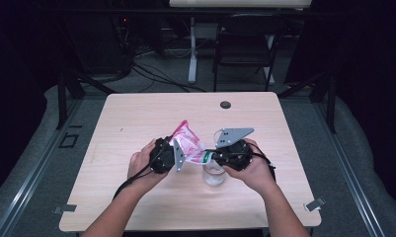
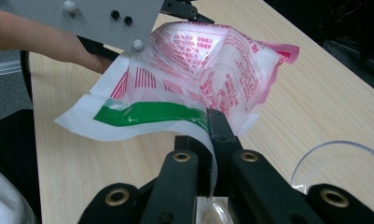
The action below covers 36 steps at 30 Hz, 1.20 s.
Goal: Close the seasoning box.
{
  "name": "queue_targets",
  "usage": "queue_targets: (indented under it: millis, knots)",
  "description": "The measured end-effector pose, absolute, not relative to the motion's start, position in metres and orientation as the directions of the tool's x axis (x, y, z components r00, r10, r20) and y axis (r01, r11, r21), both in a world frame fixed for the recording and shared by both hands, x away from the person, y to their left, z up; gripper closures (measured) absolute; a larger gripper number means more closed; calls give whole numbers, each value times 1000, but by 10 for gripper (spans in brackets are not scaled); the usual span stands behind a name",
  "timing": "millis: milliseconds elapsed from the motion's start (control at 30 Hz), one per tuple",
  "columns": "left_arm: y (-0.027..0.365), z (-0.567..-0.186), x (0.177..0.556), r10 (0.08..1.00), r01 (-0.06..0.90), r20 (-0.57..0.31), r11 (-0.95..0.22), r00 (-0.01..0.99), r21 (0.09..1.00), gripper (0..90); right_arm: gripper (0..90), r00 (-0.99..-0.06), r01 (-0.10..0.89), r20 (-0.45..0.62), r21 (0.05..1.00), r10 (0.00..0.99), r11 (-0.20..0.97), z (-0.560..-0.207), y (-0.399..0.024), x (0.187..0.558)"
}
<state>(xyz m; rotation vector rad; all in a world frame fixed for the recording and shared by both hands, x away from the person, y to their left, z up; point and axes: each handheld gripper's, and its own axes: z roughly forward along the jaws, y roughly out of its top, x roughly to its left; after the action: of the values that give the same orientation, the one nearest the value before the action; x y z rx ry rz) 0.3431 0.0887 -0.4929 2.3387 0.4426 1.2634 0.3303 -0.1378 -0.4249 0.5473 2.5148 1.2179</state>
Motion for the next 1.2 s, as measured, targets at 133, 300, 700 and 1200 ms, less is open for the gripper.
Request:
queue_targets:
  millis: [133,300,700,1200]
  knots:
    - [87,-492,344,466,63,714,-856,523,512,584,900,-882,209,-97,796,461,568,-425,-140,331]
    - [85,-491,345,459,58,719,-860,521,507,584,900,-882,212,-93,796,461,567,-424,-142,332]
    - [82,-490,345,439,40,744,-872,503,487,584,900,-881,213,-97,792,462,572,-425,-145,331]
    - [76,-486,346,409,19,784,-891,468,453,584,900,-882,219,-90,792,463,571,-426,-151,332]
